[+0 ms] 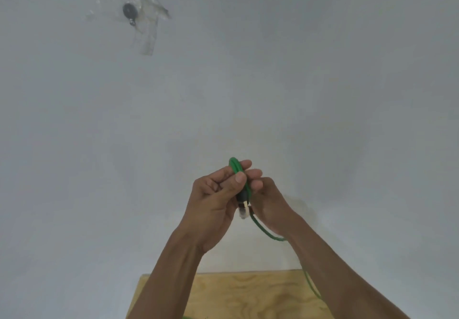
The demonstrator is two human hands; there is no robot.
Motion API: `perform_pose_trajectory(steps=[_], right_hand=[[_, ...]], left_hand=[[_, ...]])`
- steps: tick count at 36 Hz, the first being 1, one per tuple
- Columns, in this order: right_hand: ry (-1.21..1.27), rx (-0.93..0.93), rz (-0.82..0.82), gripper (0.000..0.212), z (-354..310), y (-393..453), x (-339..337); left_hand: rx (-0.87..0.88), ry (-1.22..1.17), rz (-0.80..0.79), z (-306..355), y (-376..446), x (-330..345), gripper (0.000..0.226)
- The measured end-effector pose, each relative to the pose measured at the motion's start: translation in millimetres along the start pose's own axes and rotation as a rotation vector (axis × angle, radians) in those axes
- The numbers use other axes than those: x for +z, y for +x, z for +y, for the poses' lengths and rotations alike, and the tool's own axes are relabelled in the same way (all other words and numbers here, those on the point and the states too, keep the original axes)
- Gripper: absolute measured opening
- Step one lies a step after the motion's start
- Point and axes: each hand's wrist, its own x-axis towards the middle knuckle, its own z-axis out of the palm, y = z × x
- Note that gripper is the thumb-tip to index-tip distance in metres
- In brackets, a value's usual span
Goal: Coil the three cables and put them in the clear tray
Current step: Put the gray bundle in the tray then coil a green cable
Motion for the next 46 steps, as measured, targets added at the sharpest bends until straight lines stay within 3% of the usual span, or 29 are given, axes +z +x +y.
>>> perform_pose_trajectory(steps=[2,5,9,22,26,31,36,41,46], right_hand=[[-0.117,0.032,-0.036,0.030,4.2,-6.1,2.0],[-0.264,0.070,-0.090,0.033,1.4,-13.7,2.7],[-0.418,0.052,-0.105,0.013,-7.1,-19.7,-1.4],[-0.781,-0.051,-0.204,0.015,-51.9,-34.5,-13.0],[-0.885,-0.138,-0.150,0.020,-53.1,-33.5,-16.9],[-0.815,-0.250,-0.022,0.008,-72.2,-24.2,-31.3],[-0.609,-0.237,-0.093,0.020,-90.6,-4.2,-45.3],[-0.430,-0.262,-0.054,0.025,-81.5,15.5,-60.5],[-0.219,-0.187,-0.045,0.012,-63.5,19.3,-62.2]], left_hand=[[0.011,0.010,0.033,4.5,6.1,2.2,0.034],[0.048,0.073,0.083,9.1,15.4,-0.4,0.026],[0.115,0.165,0.167,8.8,25.1,-10.4,0.016],[0.150,0.369,0.185,-2.3,32.9,-14.0,0.019],[0.125,0.360,0.180,-5.6,34.5,-13.9,0.021],[0.073,0.449,0.063,-10.8,27.8,-15.3,0.025],[0.000,0.326,-0.012,-13.7,17.7,-1.4,0.047],[-0.080,0.260,-0.086,-13.7,5.6,9.2,0.047],[-0.059,0.210,-0.105,-15.1,1.1,12.0,0.045]])
